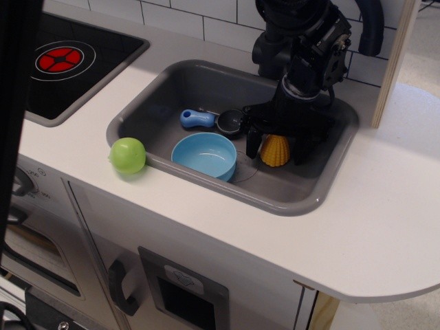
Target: Take corn out of bowl sink
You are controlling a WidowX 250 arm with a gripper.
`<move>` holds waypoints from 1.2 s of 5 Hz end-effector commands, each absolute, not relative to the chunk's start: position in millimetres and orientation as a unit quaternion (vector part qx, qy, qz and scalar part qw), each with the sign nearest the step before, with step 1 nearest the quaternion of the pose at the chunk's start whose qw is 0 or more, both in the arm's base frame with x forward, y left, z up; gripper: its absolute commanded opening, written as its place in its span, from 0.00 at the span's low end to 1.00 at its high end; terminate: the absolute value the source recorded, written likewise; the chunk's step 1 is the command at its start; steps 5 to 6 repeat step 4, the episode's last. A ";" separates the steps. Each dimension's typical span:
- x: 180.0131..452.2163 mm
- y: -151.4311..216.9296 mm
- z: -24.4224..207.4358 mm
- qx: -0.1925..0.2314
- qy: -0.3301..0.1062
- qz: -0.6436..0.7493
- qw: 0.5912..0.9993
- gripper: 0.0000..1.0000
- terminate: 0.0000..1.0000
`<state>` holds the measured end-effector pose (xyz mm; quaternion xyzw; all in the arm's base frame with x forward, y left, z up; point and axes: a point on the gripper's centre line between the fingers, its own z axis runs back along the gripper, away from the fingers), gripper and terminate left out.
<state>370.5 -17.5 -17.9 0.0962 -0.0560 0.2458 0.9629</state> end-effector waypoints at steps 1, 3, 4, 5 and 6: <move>382.3 -1.0 61.7 0.040 -0.124 0.228 0.965 1.00 0.00; 383.6 9.8 86.5 0.017 -0.161 0.221 0.962 1.00 0.00; 383.6 9.8 86.5 0.017 -0.161 0.221 0.962 1.00 1.00; 383.6 9.8 86.5 0.017 -0.161 0.221 0.962 1.00 1.00; 383.6 9.8 86.5 0.017 -0.161 0.221 0.962 1.00 1.00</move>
